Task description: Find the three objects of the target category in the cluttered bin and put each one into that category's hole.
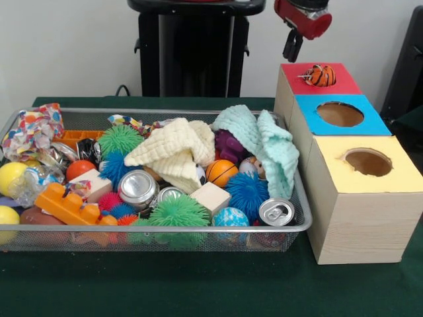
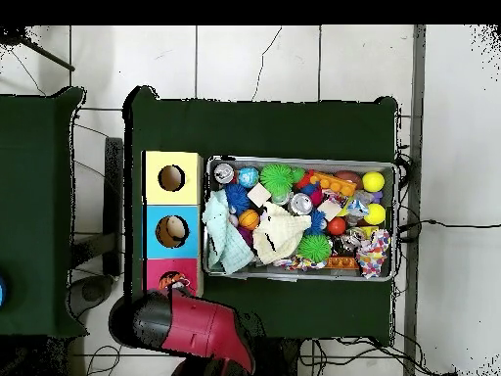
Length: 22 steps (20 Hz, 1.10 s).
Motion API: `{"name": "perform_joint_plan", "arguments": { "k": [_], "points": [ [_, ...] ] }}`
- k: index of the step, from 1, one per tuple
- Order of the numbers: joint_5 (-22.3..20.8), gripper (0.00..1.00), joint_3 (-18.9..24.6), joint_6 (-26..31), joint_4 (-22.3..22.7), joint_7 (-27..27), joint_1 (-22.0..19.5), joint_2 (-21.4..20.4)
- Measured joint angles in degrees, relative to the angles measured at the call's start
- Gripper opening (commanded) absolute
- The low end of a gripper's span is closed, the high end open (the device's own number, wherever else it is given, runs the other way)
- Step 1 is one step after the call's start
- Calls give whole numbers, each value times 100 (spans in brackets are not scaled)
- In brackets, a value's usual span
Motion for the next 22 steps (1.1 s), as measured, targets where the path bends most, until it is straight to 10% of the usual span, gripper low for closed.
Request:
{"name": "perform_joint_plan", "arguments": {
  "k": [22],
  "points": [
    [651, 0, -194, 0, -236, 246, 398, 485]
  ]
}}
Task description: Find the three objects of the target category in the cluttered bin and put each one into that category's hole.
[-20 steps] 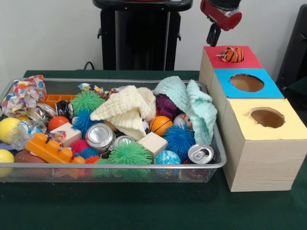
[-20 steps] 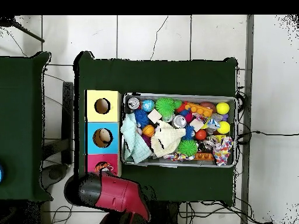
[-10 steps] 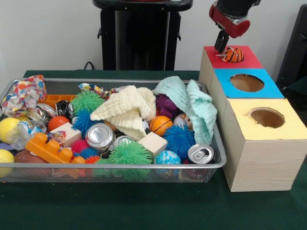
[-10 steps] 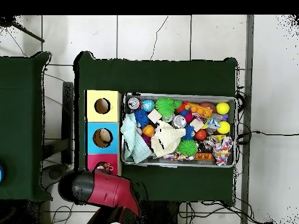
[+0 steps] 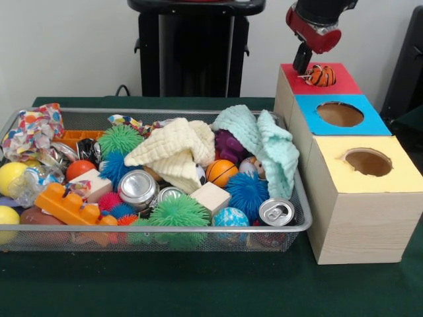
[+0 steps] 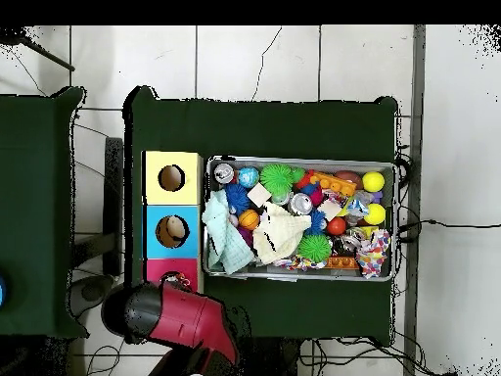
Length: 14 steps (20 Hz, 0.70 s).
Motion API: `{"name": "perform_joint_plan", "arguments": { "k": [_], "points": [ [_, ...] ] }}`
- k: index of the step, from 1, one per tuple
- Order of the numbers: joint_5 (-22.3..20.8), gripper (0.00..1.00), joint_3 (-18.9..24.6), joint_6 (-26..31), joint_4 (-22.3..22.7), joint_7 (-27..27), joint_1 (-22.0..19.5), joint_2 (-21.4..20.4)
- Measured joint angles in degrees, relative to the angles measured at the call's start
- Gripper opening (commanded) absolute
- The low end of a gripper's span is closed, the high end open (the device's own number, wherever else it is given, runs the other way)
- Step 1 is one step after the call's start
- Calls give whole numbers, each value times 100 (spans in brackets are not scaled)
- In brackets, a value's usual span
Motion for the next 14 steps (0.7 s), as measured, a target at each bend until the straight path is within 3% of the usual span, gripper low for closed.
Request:
{"name": "perform_joint_plan", "arguments": {
  "k": [7, 14],
  "points": [
    [165, 0, 5, -39, 0, 0, -173, 73],
    [224, 0, -140, -25, -58, 0, 14, 141]
  ]
}}
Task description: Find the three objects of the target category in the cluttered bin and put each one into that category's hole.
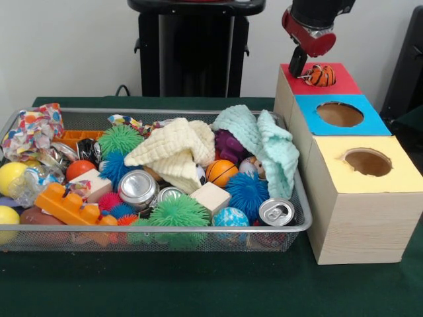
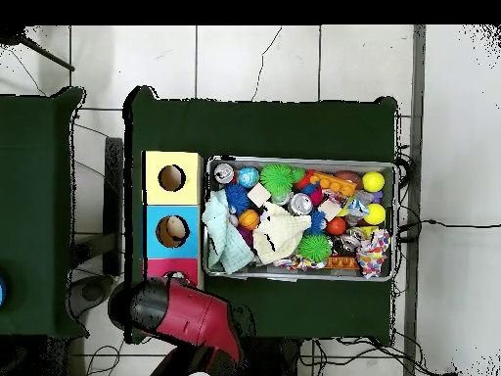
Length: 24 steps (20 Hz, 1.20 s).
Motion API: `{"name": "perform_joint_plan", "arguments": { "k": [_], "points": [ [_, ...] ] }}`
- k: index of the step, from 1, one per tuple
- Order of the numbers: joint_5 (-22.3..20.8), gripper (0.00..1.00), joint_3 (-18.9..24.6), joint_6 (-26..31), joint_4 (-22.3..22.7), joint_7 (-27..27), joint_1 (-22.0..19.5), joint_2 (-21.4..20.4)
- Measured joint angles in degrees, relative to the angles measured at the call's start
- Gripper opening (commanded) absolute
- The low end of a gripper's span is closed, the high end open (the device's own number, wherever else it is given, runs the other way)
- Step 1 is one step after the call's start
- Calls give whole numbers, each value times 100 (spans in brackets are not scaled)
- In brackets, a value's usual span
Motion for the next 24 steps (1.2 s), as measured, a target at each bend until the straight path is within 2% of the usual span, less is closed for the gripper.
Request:
{"name": "perform_joint_plan", "arguments": {
  "k": [9, 24],
  "points": [
    [51, 0, -165, 115, -123, 0, 170, 116],
    [157, 0, -166, 133, -127, 0, 141, 130]
  ]
}}
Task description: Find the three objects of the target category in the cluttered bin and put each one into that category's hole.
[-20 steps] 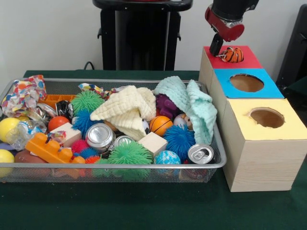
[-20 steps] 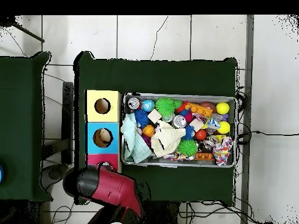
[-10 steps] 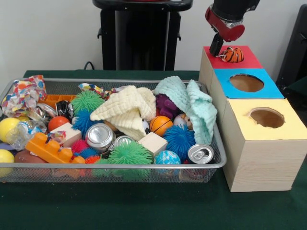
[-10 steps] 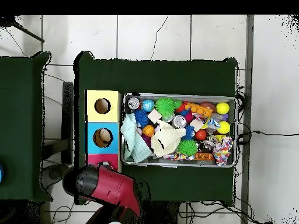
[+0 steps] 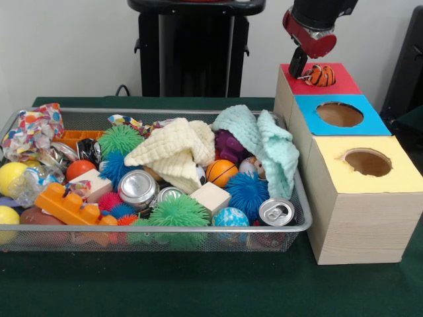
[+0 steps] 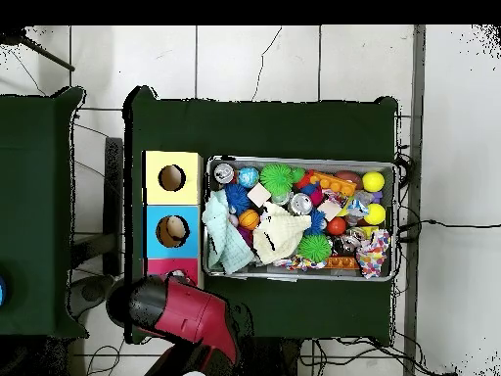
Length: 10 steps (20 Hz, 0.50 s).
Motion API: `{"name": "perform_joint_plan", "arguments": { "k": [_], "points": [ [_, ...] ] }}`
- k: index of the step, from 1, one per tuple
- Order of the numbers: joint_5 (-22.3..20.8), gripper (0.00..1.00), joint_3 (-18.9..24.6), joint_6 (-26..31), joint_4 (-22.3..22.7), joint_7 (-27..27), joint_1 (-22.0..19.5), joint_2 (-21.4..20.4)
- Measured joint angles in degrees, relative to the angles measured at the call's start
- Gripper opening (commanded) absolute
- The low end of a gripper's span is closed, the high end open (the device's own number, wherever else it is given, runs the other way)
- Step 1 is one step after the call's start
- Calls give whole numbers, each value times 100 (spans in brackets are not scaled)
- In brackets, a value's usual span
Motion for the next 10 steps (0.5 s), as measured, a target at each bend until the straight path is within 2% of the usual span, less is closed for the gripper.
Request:
{"name": "perform_joint_plan", "arguments": {
  "k": [10],
  "points": [
    [58, 0, -78, 91, -102, 1, 65, 70]
  ]
}}
